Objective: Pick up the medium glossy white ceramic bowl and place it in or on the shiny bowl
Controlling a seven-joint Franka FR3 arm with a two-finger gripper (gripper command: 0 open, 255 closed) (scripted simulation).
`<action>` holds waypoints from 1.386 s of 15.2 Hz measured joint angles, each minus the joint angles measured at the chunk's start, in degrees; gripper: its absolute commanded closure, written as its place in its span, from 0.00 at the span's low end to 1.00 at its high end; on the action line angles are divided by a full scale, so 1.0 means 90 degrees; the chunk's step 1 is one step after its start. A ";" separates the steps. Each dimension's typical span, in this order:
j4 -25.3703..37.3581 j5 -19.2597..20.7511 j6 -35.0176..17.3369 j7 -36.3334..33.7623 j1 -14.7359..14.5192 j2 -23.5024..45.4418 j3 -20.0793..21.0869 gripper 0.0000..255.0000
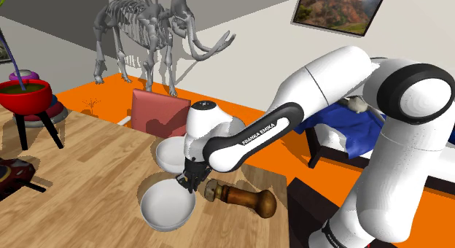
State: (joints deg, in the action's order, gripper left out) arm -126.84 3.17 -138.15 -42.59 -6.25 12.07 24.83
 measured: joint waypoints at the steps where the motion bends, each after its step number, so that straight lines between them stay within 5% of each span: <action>1: 0.0000 0.0000 0.0000 0.0000 0.0000 0.0000 0.0000 1.00; 21: 0.0480 -0.0552 0.1353 0.0332 0.0121 -0.0963 0.0114 1.00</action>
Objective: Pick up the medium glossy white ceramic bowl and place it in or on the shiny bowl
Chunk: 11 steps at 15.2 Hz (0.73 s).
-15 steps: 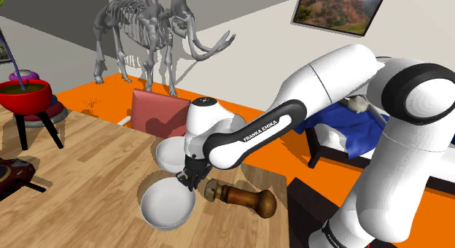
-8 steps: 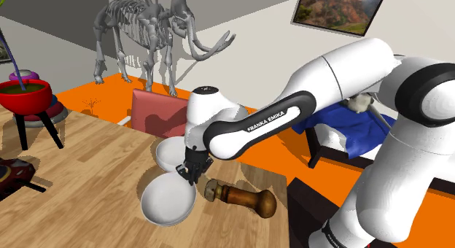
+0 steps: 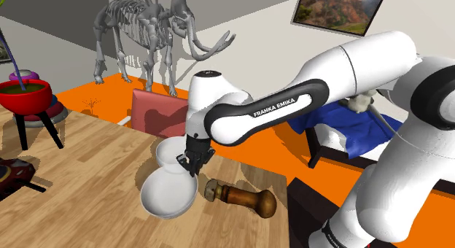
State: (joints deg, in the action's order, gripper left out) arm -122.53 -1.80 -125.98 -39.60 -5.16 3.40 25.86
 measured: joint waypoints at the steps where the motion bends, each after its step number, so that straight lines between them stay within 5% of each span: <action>1: 0.0057 -0.0009 0.0077 0.0006 0.0001 -0.0021 0.0001 1.00; 11: 0.0540 -0.0180 0.0905 0.0103 0.0033 -0.0399 -0.0014 1.00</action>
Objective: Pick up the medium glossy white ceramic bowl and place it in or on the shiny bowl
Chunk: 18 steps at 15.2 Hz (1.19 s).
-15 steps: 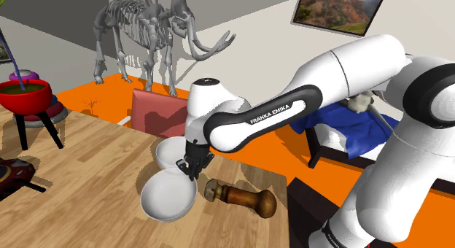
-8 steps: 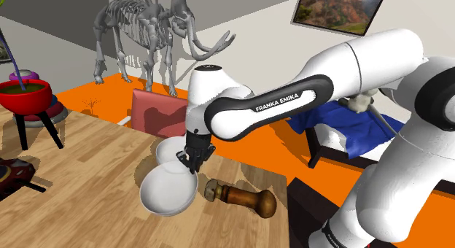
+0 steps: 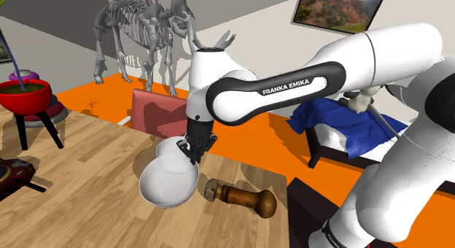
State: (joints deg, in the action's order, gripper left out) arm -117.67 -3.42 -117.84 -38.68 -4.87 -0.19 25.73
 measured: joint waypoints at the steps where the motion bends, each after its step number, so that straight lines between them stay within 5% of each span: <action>1: 0.0075 0.0001 0.0078 -0.0002 0.0001 -0.0002 -0.0001 1.00; 13: 0.1866 0.0386 0.0987 0.1100 0.0637 0.1002 -0.0620 1.00; 18: 0.3260 0.0619 0.1583 0.1521 0.0834 0.1852 -0.0849 1.00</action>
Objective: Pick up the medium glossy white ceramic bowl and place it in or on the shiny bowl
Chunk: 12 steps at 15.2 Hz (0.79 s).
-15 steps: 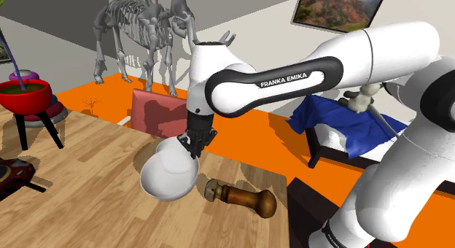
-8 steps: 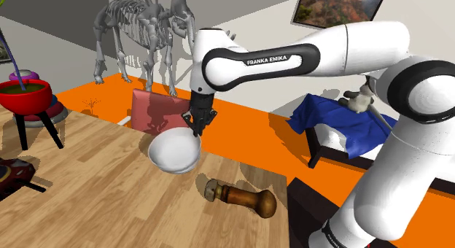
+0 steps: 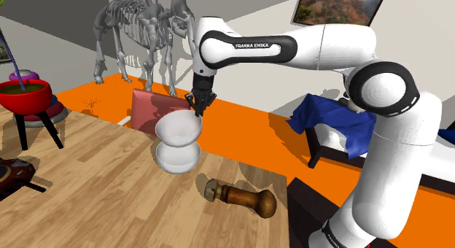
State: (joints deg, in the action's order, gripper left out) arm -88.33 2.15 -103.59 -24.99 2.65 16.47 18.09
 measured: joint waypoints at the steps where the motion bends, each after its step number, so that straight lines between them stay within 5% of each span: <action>1: 0.0285 0.0042 0.0112 0.0084 0.0033 0.0178 -0.0041 1.00; 12: 0.0019 0.0119 -0.0436 0.0201 0.0097 0.0484 -0.0114 1.00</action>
State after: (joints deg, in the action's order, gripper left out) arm -88.16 3.22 -107.52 -23.19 3.52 20.83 17.07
